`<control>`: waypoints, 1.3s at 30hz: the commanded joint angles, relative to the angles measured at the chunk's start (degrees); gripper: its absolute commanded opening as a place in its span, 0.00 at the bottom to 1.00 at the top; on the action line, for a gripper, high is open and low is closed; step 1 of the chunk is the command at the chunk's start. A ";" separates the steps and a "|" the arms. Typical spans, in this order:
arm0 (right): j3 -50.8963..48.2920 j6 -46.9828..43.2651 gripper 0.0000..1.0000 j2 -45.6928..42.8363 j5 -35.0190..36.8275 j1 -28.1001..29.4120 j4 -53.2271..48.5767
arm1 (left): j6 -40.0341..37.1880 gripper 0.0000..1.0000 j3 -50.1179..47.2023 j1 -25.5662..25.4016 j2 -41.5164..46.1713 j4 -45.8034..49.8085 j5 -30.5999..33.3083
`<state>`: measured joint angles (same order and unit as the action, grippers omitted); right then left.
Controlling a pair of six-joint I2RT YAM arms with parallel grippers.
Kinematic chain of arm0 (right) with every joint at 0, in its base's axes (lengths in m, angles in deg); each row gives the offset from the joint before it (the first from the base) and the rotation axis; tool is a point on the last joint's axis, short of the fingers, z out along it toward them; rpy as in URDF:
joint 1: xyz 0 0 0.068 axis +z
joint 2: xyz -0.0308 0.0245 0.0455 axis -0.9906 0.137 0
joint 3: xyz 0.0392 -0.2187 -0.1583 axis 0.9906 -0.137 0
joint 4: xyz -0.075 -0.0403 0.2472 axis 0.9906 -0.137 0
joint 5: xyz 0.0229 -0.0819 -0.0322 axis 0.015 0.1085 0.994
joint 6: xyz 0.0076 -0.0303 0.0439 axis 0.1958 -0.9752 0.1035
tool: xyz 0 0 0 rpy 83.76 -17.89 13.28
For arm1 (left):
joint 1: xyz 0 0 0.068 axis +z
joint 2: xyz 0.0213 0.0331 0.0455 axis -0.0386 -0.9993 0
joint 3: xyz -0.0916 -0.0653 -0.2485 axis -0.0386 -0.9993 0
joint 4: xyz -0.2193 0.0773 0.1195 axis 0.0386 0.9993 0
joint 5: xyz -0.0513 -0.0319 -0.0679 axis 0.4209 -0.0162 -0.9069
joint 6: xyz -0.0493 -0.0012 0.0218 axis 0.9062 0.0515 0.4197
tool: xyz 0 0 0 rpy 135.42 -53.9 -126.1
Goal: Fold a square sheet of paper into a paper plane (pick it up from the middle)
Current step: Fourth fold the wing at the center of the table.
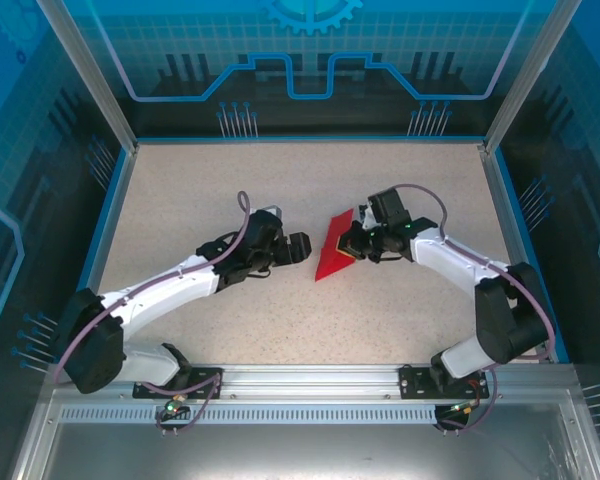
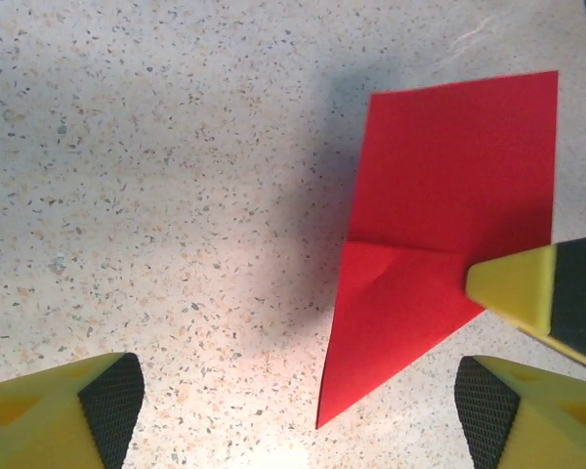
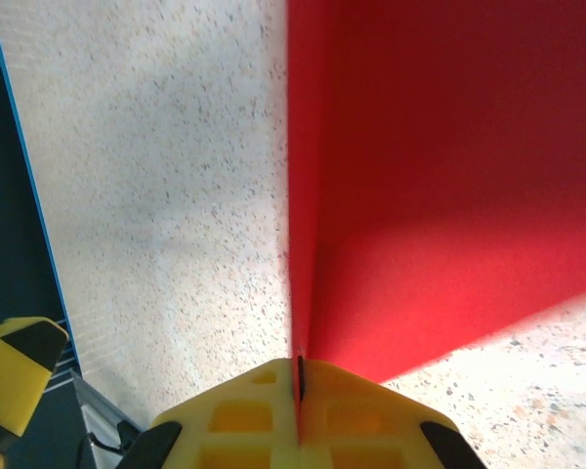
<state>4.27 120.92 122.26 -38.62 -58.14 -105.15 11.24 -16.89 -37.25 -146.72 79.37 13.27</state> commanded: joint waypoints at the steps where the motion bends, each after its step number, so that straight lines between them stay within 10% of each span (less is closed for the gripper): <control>1: 3.24 -0.60 0.00 -2.24 4.99 0.72 -5.85 | -4.61 0.90 -2.04 0.51 1.41 -3.26 -0.26; 16: -2.09 13.26 0.00 7.38 -0.95 0.66 3.98 | -22.22 0.98 -8.38 -2.72 -6.62 -24.33 -11.13; 39: 2.67 16.26 0.00 11.69 -5.04 -2.04 -7.36 | -45.99 0.72 -10.42 -6.15 -24.75 -45.41 -10.63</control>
<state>5.14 136.20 133.10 -42.14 -59.15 -109.54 -30.63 -27.32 -43.15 -170.24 37.99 1.73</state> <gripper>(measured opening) 0.043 0.726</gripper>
